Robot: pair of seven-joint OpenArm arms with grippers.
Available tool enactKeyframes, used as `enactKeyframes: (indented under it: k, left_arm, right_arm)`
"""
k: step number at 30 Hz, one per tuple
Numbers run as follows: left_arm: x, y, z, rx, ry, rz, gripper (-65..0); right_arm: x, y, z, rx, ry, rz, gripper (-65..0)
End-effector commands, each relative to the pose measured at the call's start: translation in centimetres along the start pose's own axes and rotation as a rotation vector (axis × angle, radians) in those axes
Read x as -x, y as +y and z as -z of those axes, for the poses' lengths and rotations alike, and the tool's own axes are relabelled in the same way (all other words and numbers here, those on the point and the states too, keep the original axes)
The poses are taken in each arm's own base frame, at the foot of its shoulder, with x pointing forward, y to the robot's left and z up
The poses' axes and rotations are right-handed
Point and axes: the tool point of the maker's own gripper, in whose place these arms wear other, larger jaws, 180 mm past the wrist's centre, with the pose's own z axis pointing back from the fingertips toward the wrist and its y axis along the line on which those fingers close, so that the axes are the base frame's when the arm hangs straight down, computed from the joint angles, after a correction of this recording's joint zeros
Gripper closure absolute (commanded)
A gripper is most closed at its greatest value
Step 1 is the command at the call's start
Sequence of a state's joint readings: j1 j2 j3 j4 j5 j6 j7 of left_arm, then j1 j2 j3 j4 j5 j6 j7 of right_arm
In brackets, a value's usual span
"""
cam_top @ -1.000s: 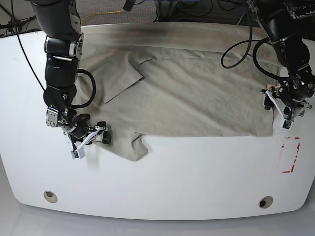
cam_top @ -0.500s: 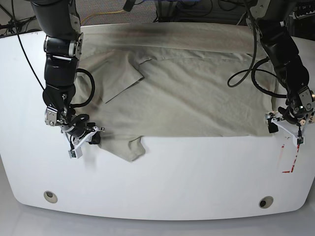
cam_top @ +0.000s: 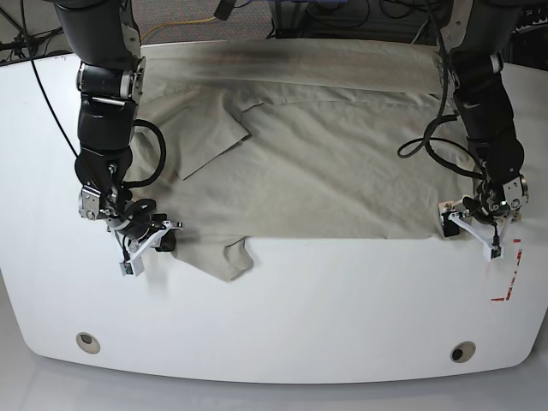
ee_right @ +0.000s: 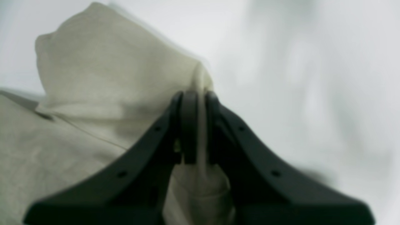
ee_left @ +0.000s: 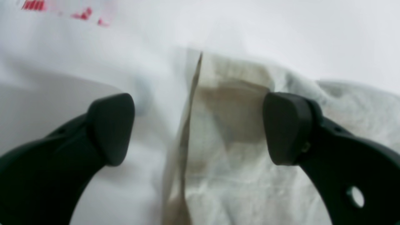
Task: Fold the T-shirt properly
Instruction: 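Move both grippers to the folded shirt's lower edge and grasp it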
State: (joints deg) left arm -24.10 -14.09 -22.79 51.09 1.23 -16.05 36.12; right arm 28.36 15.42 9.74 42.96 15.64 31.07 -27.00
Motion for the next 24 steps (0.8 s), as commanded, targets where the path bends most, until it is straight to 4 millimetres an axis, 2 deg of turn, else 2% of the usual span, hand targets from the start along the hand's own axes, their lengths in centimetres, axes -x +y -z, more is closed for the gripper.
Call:
enactKeyframes:
  k: [1, 5, 7, 10, 14, 17, 21, 24]
  left_arm:
    - [-1.4, -0.1, -0.1, 0.009, -0.028, 0.000, -54.7]
    - [-1.3, -0.1, 0.0, 0.011, -0.026, -0.003, -37.6]
    - [-1.4, -0.2, 0.0, 0.013, -0.038, -0.004, -20.4]
    - [-2.2, -0.3, 0.0, 0.014, -0.080, -0.004, 0.0]
    - [-2.8, -0.4, -0.2, 0.015, -0.099, 0.000, 0.0]
    - [-4.9, -0.4, -1.0, 0.016, -0.150, 0.015, 0.0]
    - [-7.1, -1.7, -2.5, 0.072, -0.219, 0.105, 0.0]
    - [-6.6, -2.1, -3.0, 0.095, -0.219, 0.152, 0.0]
  right_arm:
    - [-3.5, -0.2, -0.6, 0.000, -0.082, -0.017, -4.9]
    - [-3.6, -0.2, -0.6, 0.000, -0.085, -0.019, -0.6]
    - [-3.7, -0.2, -0.6, -0.003, -0.086, -0.021, 0.0]
    - [-4.4, 0.0, -0.8, -0.006, -0.101, -0.037, 0.0]
    - [-6.6, 0.6, -1.7, -0.004, -0.151, -0.086, 0.0]
    - [-7.2, 0.9, -2.3, 0.000, -0.130, -0.123, 0.0]
    - [-8.9, 1.7, -3.6, 0.009, -0.146, -0.186, 0.0]
    - [-9.0, 2.1, -4.4, 0.016, -0.144, -0.224, 0.0]
